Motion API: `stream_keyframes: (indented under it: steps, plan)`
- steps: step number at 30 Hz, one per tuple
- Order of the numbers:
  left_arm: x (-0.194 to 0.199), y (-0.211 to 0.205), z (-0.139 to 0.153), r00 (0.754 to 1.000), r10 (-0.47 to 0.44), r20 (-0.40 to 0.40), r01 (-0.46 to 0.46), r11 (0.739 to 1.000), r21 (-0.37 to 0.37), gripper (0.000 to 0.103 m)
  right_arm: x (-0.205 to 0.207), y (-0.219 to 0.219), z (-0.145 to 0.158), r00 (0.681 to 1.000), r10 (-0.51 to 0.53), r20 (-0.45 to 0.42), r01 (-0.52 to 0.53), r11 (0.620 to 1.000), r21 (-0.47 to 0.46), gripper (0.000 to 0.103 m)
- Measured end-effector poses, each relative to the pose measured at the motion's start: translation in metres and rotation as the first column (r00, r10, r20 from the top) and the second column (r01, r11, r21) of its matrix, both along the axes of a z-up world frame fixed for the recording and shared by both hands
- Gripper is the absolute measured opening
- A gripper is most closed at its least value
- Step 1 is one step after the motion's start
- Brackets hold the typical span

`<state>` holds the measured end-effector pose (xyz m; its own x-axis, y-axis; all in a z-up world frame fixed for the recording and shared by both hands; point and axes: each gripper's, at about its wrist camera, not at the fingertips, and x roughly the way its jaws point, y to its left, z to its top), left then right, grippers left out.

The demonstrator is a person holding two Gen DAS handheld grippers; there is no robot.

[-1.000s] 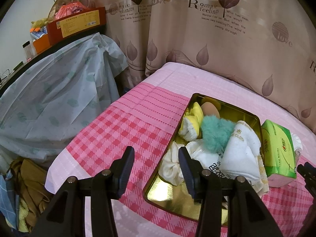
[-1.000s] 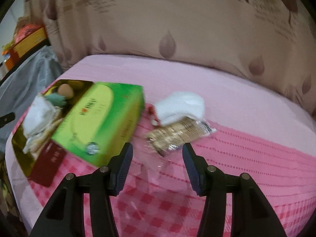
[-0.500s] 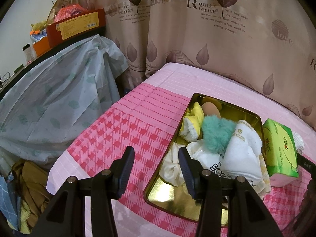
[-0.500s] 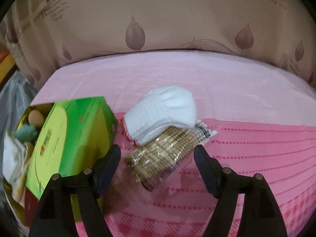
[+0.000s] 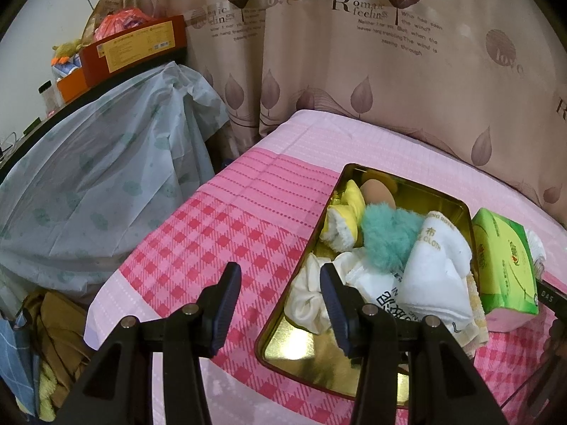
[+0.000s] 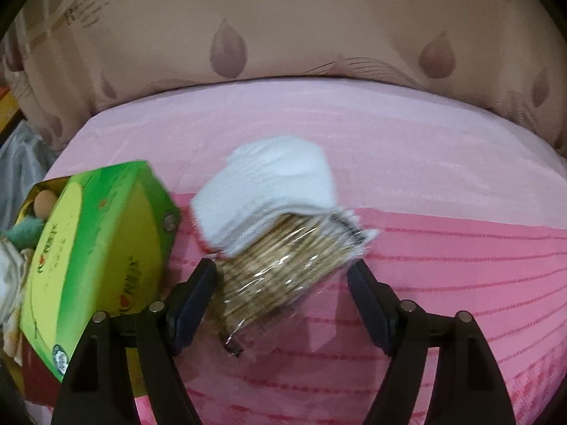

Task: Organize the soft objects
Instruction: 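Grasp the clear packet of wooden sticks with the right tool and lift it, then grasp the white red-trimmed glove with the left tool while the right tool holds the stick packet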

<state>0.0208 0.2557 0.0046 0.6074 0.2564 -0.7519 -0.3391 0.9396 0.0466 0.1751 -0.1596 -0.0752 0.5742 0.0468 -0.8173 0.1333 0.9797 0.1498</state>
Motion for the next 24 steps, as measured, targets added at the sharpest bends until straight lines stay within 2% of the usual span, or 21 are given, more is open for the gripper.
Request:
stream_keyframes:
  steps: [3, 4, 5, 7, 14, 21, 24]
  plan:
    - [0.001, 0.0, -0.002, 1.0, -0.005, -0.006, 0.005, 1.0, 0.006, 0.047, 0.005, 0.004, -0.002, 1.0, 0.021, 0.011, -0.021, 1.0, -0.003, 0.073]
    - [0.002, 0.0, -0.003, 1.0, -0.004, -0.008, 0.004, 1.0, 0.008, 0.047, 0.006, 0.004, -0.001, 0.999, 0.035, 0.022, -0.035, 0.999, -0.004, 0.062]
    - [0.003, -0.001, -0.003, 1.0, -0.004, -0.011, 0.004, 1.0, 0.011, 0.047, 0.007, 0.005, 0.0, 0.998, 0.051, 0.031, -0.051, 0.999, 0.002, 0.043]
    - [0.004, -0.001, -0.004, 1.0, -0.006, -0.012, 0.006, 1.0, 0.013, 0.047, 0.008, 0.005, 0.001, 0.996, 0.079, 0.037, -0.08, 0.996, 0.031, 0.028]
    - [0.006, -0.006, -0.007, 1.0, -0.021, -0.012, 0.021, 0.999, 0.038, 0.047, -0.006, -0.009, 0.0, 0.997, 0.058, 0.054, -0.062, 0.995, 0.077, 0.022]
    - [0.006, -0.022, -0.005, 0.998, -0.069, -0.003, 0.069, 0.996, 0.064, 0.047, -0.037, -0.043, 0.0, 0.997, 0.034, 0.071, -0.035, 0.999, 0.02, 0.021]
    - [0.004, -0.038, -0.001, 0.992, -0.124, 0.012, 0.122, 0.988, 0.089, 0.048, -0.046, -0.047, 0.0, 0.996, 0.028, 0.084, -0.026, 0.999, -0.026, 0.021]
